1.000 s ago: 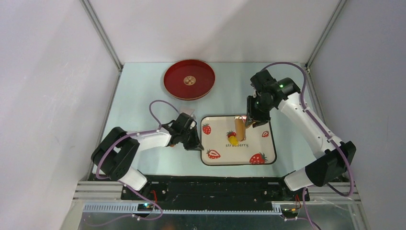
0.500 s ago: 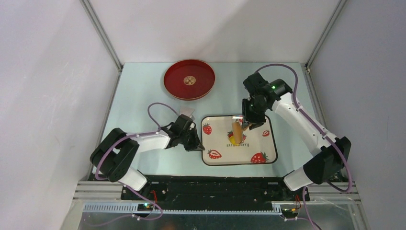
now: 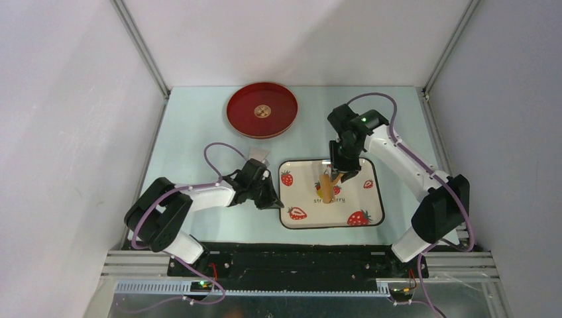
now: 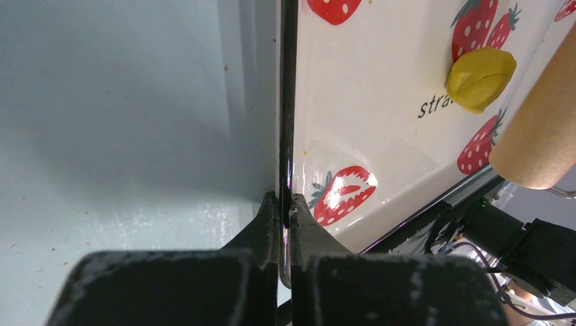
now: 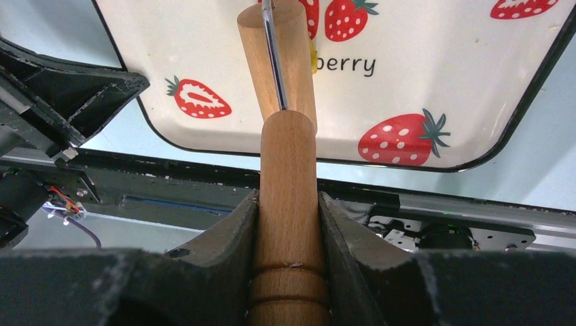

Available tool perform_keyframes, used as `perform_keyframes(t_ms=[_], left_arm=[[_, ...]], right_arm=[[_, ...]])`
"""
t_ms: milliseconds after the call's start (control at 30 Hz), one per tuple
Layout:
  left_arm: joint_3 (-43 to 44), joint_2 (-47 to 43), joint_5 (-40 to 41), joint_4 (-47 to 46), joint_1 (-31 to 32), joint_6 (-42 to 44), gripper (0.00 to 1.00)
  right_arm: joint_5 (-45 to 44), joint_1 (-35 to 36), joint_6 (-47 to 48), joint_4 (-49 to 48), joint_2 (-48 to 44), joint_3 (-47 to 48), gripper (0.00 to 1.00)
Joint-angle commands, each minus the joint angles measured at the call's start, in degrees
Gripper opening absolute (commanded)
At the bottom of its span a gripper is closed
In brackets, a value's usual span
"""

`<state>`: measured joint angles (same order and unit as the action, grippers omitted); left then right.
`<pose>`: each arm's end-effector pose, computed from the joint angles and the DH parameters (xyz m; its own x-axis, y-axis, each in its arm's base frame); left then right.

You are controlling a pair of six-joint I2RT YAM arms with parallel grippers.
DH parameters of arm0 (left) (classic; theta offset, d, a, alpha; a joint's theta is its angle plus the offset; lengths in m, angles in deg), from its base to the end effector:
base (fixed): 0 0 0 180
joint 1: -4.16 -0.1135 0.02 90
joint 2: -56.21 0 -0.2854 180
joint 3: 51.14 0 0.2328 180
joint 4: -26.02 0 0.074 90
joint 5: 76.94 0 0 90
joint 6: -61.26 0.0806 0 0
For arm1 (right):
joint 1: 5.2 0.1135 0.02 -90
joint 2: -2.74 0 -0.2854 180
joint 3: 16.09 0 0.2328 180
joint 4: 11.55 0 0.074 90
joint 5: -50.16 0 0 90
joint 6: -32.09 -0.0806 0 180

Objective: Roll out the dumpling wrappers from the dough

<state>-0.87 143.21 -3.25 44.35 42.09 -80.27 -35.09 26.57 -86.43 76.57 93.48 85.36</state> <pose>0.2056 -0.1889 0.1352 -0.9635 -0.2018 -0.1760 -0.0603 0.8040 -0.5916 0.2397 0.1563 0.2915 -0.9869 -0.0515 -0.1529 -0.0783 0.9814 0.1751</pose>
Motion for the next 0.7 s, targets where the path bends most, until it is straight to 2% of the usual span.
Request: perform_keyframes(t_ms=[0, 667], left_arm=[[-1.85, 2.04, 2.47, 2.17, 0.81, 0.37, 0.0], [-1.59, 2.78, 2.23, 2.16, 0.78, 0.55, 0.0]], right_arm=[[-0.31, 0.4, -0.36, -1.16, 1.25, 1.33, 0.0], [-2.32, 1.61, -0.05, -2.6, 5.27, -2.52, 0.0]])
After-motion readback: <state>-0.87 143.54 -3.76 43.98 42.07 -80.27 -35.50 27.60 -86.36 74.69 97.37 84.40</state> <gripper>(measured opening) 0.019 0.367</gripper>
